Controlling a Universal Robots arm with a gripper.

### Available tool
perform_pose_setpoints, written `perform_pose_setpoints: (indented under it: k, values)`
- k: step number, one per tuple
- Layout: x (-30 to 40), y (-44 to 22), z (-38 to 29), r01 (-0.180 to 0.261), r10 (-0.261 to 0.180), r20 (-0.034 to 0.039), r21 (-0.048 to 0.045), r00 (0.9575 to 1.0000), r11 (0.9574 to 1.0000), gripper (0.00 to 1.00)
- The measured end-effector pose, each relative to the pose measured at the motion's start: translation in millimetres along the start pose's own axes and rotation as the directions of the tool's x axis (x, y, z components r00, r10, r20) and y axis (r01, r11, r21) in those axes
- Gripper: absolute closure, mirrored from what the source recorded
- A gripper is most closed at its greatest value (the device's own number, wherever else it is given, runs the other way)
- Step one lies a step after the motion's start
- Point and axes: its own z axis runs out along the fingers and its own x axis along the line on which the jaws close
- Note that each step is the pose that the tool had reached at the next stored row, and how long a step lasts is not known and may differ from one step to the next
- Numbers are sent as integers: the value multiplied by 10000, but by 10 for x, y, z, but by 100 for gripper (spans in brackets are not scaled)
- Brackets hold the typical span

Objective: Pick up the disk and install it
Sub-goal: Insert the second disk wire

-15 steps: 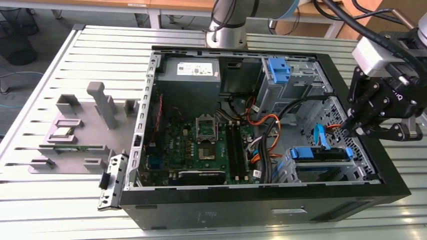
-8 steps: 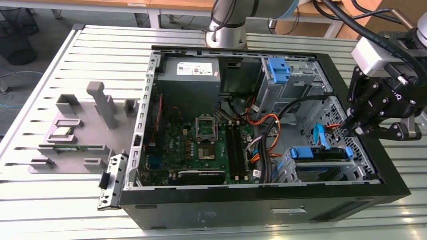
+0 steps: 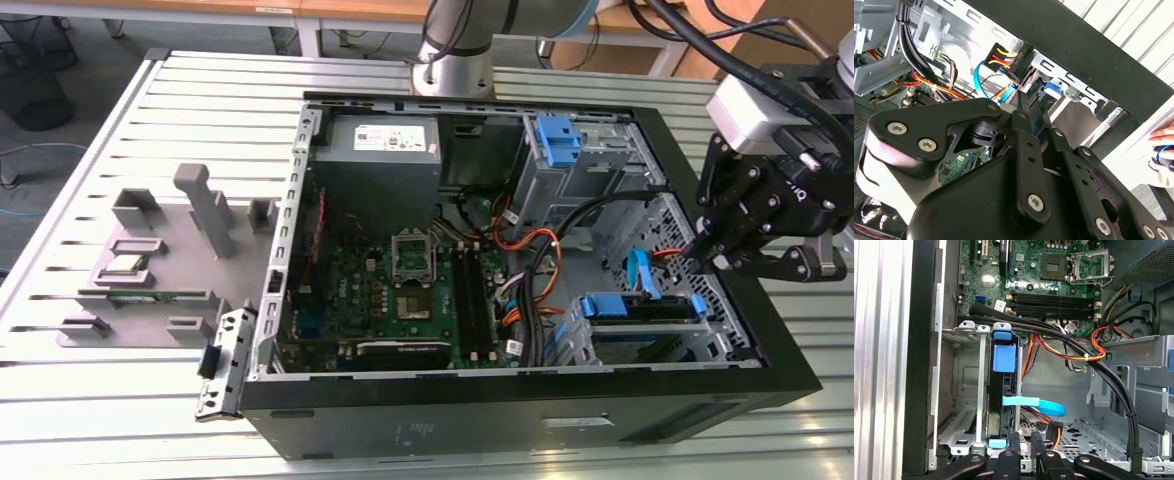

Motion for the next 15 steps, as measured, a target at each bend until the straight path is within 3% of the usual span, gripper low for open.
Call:
perform_pose_setpoints:
  k: [8,15]
  values:
    - [-10,-41,3,0,0,1,-8,10000,10000,76]
    - [-80,-62,11,0,0,1,-8,10000,10000,76]
